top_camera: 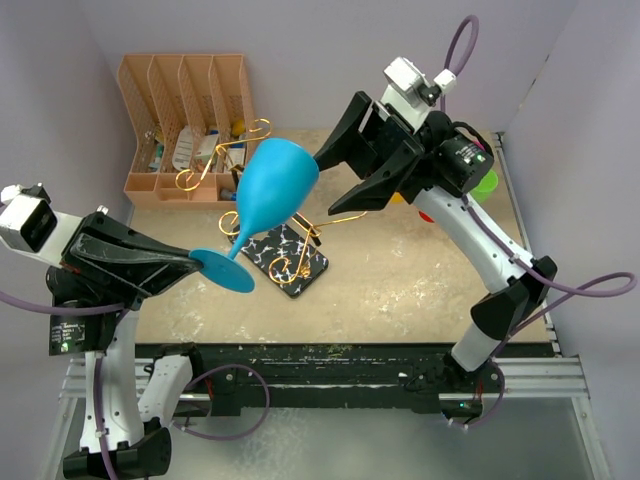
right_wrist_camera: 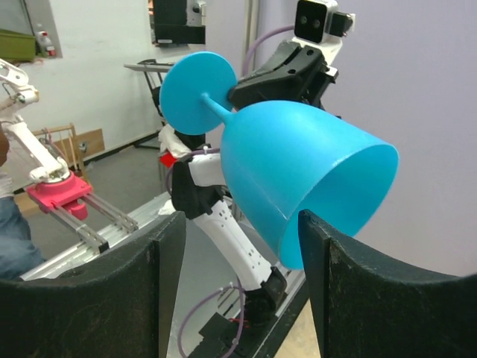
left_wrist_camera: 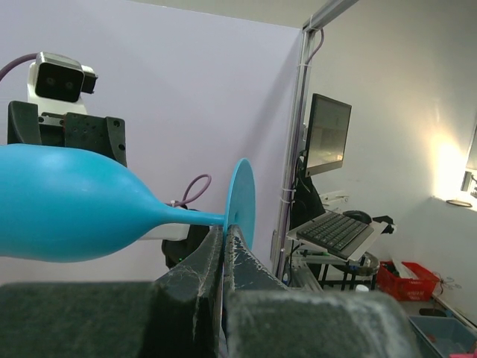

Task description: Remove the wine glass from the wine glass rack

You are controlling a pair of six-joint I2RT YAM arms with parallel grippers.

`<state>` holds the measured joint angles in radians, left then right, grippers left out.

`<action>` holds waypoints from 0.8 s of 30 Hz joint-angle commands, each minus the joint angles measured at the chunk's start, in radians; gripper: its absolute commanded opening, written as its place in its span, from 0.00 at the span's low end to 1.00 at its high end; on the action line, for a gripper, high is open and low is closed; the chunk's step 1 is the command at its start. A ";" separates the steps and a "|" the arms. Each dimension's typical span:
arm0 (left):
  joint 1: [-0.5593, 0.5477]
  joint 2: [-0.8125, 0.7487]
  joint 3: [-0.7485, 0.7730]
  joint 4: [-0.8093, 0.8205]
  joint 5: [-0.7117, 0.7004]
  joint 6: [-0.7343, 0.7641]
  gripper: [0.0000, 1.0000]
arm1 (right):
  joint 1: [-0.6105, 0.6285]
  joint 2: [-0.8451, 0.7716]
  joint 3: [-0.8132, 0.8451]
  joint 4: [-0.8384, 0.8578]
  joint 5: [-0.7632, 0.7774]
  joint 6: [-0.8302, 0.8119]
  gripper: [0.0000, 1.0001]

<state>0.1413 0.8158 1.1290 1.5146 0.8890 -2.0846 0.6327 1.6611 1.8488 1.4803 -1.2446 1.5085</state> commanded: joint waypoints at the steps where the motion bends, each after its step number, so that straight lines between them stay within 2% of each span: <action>1: -0.002 -0.009 -0.002 0.122 -0.035 -0.148 0.00 | 0.029 0.021 0.064 0.095 0.047 0.088 0.62; 7: -0.002 -0.011 -0.009 0.121 -0.032 -0.147 0.00 | 0.040 0.043 0.070 0.120 0.058 0.119 0.51; 12: -0.002 -0.012 -0.019 0.119 -0.030 -0.144 0.00 | 0.043 0.059 0.074 0.147 0.061 0.155 0.22; 14: -0.002 -0.010 -0.024 0.119 -0.030 -0.145 0.00 | 0.044 0.062 0.072 0.144 0.057 0.160 0.00; 17: -0.002 -0.011 -0.036 0.118 -0.029 -0.142 0.00 | 0.043 0.058 0.064 0.140 0.040 0.167 0.00; 18: -0.002 -0.012 -0.042 0.112 -0.025 -0.141 0.05 | 0.043 0.053 0.058 0.138 0.030 0.166 0.00; 20: -0.002 -0.021 -0.062 0.086 -0.017 -0.124 0.34 | 0.042 0.036 0.045 0.128 -0.002 0.158 0.00; 21: -0.002 -0.028 -0.072 0.065 -0.009 -0.111 0.45 | 0.041 0.018 0.033 0.125 -0.020 0.154 0.00; 23: -0.002 -0.042 -0.096 0.007 0.016 -0.073 0.65 | 0.030 -0.017 0.006 0.105 -0.058 0.136 0.00; 24: -0.002 -0.049 -0.111 -0.023 0.028 -0.052 0.70 | 0.012 -0.045 -0.018 0.089 -0.068 0.122 0.00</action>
<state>0.1417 0.8028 1.0489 1.5002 0.8730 -2.0842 0.6781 1.7065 1.8717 1.5909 -1.2533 1.6741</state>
